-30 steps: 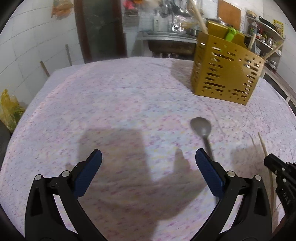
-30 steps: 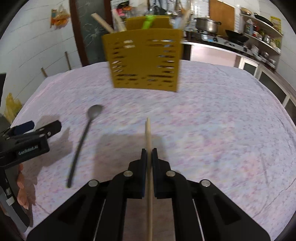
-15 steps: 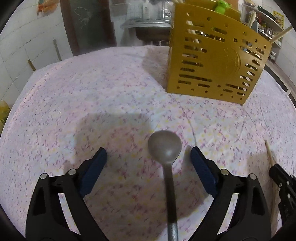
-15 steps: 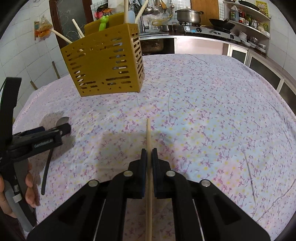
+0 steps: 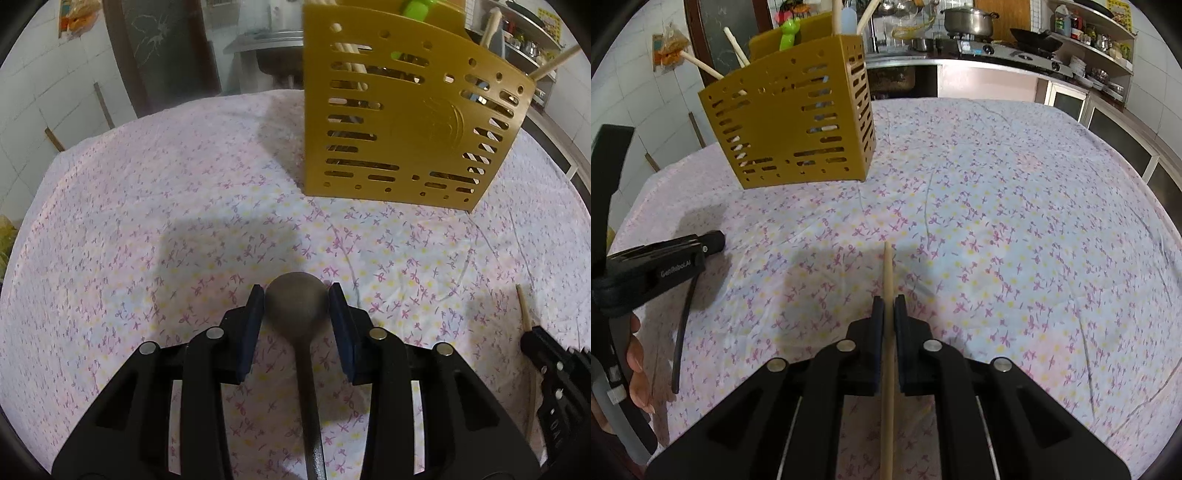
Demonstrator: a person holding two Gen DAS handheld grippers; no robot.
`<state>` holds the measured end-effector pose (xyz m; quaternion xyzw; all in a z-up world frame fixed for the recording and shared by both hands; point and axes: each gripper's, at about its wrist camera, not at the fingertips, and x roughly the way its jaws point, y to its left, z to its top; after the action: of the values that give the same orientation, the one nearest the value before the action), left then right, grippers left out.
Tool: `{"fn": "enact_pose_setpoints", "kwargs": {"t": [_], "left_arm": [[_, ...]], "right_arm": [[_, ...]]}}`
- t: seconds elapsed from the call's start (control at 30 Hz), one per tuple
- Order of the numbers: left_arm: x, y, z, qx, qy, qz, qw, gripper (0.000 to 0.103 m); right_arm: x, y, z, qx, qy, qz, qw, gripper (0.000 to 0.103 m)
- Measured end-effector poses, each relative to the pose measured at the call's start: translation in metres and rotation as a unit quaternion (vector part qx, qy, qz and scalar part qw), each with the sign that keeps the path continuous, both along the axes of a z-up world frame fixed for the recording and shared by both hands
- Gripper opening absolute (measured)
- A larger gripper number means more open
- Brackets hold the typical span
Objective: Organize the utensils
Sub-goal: 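Close the left tool on the metal spoon while the right tool grips the wooden chopstick, then lift the spoon with the left tool while the right tool carries its chopstick toward the holder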
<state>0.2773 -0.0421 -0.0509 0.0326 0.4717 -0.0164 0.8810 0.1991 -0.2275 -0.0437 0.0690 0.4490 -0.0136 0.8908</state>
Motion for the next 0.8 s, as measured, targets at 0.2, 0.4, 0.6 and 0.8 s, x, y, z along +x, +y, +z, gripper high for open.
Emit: {"fn": "enact_pose_setpoints", "kwargs": {"t": [0.2,0.4,0.6,0.8], "left_arm": [[-0.008,-0.004,0.000,0.004,-0.010,-0.004,0.9999,0.035],[-0.028,0.003,0.005,0.004,-0.029,-0.006,0.9995,0.035],[-0.059,0.014,0.024,0.000,-0.067,0.000,0.9978,0.035],[-0.097,0.024,0.053,-0.012,-0.116,-0.003,0.9932,0.035]], "right_arm": [[0.004,-0.001,0.000,-0.001,-0.004,0.003,1.000,0.007],[-0.008,-0.005,0.008,0.010,-0.033,-0.003,0.999,0.006],[-0.031,-0.006,0.030,0.022,-0.094,-0.009,0.995,0.006],[-0.059,-0.009,0.051,0.041,-0.155,-0.015,0.987,0.006]]}}
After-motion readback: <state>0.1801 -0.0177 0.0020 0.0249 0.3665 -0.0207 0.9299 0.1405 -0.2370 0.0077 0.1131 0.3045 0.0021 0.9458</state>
